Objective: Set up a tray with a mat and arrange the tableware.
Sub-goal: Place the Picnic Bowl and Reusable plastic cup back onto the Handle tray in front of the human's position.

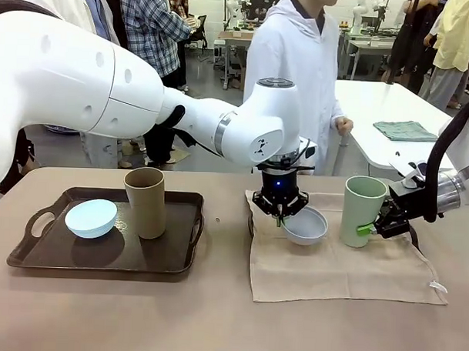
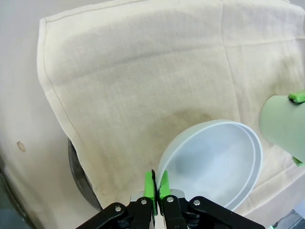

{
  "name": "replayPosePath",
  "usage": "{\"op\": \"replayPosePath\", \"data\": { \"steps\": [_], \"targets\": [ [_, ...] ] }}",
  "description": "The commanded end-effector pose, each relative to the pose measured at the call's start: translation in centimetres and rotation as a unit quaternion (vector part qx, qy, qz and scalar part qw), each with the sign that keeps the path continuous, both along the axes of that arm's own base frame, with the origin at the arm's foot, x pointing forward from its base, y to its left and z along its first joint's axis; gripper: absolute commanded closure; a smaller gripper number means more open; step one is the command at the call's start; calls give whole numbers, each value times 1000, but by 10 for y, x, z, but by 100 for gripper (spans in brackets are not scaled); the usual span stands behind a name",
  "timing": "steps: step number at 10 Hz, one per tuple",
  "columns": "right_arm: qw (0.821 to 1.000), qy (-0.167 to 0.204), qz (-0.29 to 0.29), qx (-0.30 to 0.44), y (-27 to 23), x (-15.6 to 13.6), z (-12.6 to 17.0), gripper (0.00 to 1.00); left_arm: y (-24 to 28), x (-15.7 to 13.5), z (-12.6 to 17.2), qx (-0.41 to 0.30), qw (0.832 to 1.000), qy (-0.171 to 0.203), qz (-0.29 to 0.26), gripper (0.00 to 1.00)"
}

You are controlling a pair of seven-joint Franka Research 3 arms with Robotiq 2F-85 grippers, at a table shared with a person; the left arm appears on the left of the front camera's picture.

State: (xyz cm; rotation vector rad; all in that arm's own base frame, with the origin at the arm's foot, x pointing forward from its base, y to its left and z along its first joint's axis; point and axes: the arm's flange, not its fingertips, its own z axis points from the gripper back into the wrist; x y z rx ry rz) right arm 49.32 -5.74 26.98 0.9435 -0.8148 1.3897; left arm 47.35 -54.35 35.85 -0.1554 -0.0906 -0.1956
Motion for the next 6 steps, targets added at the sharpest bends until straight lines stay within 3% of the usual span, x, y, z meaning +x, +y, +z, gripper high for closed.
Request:
{"op": "replayPosePath", "data": {
  "steps": [1, 2, 3, 6],
  "targets": [
    [1000, -7, 13, 9, -2, 4, -5, 0, -1, 1, 0, 4, 1000, -12, -9, 62],
    [1000, -4, 12, 7, -3, 4, -4, 0, -1, 1, 0, 6, 1000, -9, -12, 36],
    [1000, 8, 12, -8, -5, 2, 1, 0, 0, 2, 1, 7, 1000, -7, -12, 3],
    [992, 33, -26, -119, -18, -6, 27, 0, 7, 0, 8, 2, 1000, 5, -16, 0]
  ]
}}
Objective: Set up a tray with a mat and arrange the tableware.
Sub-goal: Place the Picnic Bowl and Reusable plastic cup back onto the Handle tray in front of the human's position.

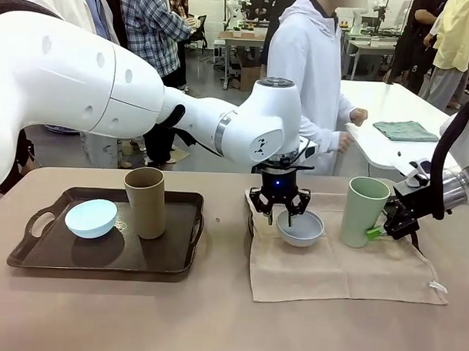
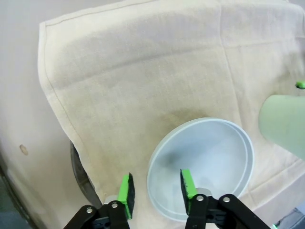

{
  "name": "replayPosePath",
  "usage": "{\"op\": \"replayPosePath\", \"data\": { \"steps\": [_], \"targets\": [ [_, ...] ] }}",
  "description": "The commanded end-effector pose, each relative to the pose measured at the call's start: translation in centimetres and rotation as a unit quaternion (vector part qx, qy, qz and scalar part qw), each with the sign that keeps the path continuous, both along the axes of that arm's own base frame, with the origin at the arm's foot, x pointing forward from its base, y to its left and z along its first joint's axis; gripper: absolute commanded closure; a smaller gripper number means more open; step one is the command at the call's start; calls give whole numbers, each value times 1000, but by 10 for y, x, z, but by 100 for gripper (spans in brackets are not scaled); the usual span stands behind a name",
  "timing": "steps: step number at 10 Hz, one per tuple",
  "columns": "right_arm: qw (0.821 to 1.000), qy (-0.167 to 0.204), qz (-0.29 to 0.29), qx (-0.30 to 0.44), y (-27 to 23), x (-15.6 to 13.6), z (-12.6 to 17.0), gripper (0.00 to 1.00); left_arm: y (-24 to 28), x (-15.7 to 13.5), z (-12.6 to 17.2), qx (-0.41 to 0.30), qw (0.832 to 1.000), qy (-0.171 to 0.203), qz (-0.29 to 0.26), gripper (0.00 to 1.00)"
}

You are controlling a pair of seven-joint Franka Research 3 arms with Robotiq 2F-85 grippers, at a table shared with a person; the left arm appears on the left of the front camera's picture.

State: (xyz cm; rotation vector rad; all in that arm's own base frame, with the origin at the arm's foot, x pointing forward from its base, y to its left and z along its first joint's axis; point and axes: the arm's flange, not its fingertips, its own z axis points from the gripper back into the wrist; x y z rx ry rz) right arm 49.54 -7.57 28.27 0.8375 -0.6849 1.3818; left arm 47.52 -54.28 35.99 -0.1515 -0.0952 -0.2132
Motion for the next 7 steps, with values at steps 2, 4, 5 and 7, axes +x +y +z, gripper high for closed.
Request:
{"op": "replayPosePath", "data": {
  "steps": [2, 4, 5, 7],
  "targets": [
    [996, 26, -47, -77, -20, -9, 32, 0, 16, -8, 21, -19, 1000, 1, -17, 36],
    [982, 59, -112, -138, -28, -15, 65, 0, 26, -22, 43, -23, 999, -4, -41, 16],
    [964, 96, -168, -181, -32, -14, 87, 0, 30, -31, 57, -22, 998, -12, -53, 5],
    [936, 143, -243, -213, -20, -14, 137, 0, 40, -51, 95, -16, 997, -29, -74, 5]
  ]
}}
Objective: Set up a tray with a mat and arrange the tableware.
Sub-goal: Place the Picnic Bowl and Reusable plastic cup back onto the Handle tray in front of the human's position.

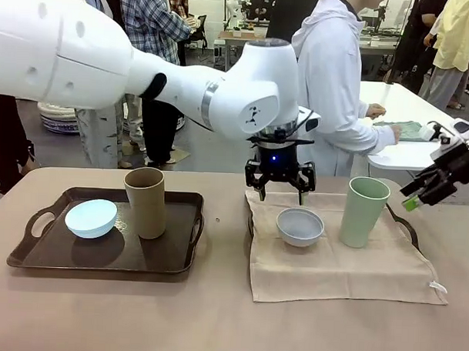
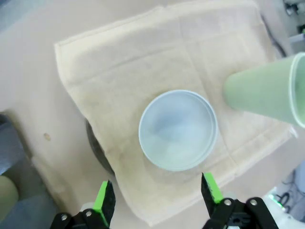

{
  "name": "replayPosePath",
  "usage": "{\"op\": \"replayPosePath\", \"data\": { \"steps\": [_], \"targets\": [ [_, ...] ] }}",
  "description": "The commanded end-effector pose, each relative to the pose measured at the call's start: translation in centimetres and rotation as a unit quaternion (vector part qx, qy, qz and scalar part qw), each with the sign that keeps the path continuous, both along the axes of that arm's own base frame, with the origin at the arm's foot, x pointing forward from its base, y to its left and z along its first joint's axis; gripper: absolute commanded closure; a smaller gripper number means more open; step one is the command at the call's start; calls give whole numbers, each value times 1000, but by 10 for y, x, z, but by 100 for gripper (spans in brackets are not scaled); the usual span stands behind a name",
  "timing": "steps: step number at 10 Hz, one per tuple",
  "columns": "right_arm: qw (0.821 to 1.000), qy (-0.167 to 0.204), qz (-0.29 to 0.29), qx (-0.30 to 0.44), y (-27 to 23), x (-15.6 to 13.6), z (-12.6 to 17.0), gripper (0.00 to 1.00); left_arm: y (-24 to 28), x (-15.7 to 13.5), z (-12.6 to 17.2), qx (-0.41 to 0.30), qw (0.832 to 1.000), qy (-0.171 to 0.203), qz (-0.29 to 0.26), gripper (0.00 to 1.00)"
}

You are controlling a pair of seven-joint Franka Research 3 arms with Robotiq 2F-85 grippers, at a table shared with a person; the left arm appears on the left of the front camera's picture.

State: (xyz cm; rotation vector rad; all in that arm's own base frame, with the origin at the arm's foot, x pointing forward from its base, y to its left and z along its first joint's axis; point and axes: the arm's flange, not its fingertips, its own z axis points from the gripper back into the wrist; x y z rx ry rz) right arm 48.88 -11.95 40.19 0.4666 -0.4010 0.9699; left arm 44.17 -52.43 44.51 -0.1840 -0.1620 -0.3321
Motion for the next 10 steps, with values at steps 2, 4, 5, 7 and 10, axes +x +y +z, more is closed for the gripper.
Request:
{"op": "replayPosePath", "data": {
  "steps": [2, 4, 5, 7, 10],
  "targets": [
    [989, 70, -111, -71, 51, -5, 60, 0, 27, -22, 42, 15, 1000, -14, -16, 5],
    [971, 90, -184, -125, 84, -12, 104, 0, 36, -28, 80, 20, 999, -34, -5, 5],
    [957, 97, -221, -161, 97, -17, 120, 0, 41, -28, 97, 17, 999, -40, 1, 5],
    [932, 99, -265, -227, 114, -36, 158, 0, 47, -32, 133, 13, 998, -51, 16, 5],
    [909, 130, -304, -252, 133, -77, 204, 0, 57, -28, 168, 34, 997, -46, 54, 5]
  ]
}}
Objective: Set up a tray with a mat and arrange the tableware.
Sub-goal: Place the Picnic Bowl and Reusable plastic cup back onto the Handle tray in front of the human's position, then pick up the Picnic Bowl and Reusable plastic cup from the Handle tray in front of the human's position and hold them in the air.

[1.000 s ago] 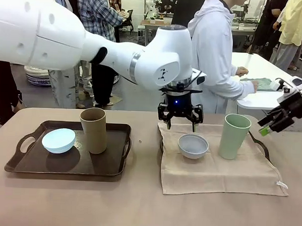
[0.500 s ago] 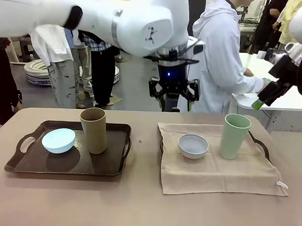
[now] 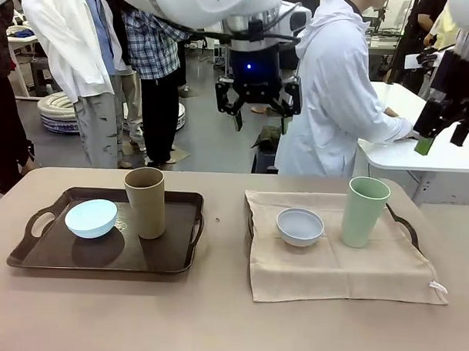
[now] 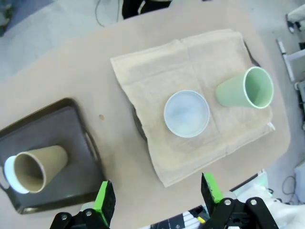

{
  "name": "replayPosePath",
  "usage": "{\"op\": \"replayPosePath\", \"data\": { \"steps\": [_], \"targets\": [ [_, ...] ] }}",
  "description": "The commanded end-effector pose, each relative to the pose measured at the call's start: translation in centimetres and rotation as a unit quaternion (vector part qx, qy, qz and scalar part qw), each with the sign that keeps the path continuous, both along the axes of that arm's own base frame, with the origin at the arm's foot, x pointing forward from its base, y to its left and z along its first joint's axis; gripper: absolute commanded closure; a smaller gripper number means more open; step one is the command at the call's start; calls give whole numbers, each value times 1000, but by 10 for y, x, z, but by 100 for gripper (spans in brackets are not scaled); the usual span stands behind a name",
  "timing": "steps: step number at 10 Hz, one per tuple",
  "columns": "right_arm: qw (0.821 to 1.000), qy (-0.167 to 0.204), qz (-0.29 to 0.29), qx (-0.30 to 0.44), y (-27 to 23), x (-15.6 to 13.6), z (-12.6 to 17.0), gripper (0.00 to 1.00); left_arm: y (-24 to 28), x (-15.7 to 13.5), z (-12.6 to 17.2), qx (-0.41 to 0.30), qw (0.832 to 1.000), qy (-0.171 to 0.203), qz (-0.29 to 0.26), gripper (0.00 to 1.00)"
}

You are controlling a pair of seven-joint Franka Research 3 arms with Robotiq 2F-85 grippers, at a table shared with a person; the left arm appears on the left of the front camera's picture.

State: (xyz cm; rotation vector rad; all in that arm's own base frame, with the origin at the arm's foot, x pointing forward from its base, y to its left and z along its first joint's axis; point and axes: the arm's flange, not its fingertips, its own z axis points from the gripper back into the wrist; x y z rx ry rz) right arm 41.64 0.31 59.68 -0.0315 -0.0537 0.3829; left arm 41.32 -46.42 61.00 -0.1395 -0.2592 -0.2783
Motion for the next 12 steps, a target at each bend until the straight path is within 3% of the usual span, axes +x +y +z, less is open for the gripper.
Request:
{"op": "replayPosePath", "data": {
  "steps": [1, 2, 3, 12],
  "targets": [
    [1000, 9, -11, 13, 8, -14, 16, 0, -3, 1, 9, 47, 998, 7, 49, 5],
    [997, 15, 22, 78, -5, -13, 16, 0, -3, -3, 15, 65, 996, 11, 58, 5],
    [1000, 8, -3, 1, 5, -13, 13, 0, 5, 1, 5, 18, 1000, 1, 20, 5],
    [1000, 8, -3, 1, 5, -13, 13, 0, 5, 1, 5, 18, 1000, 1, 20, 5]
  ]
}}
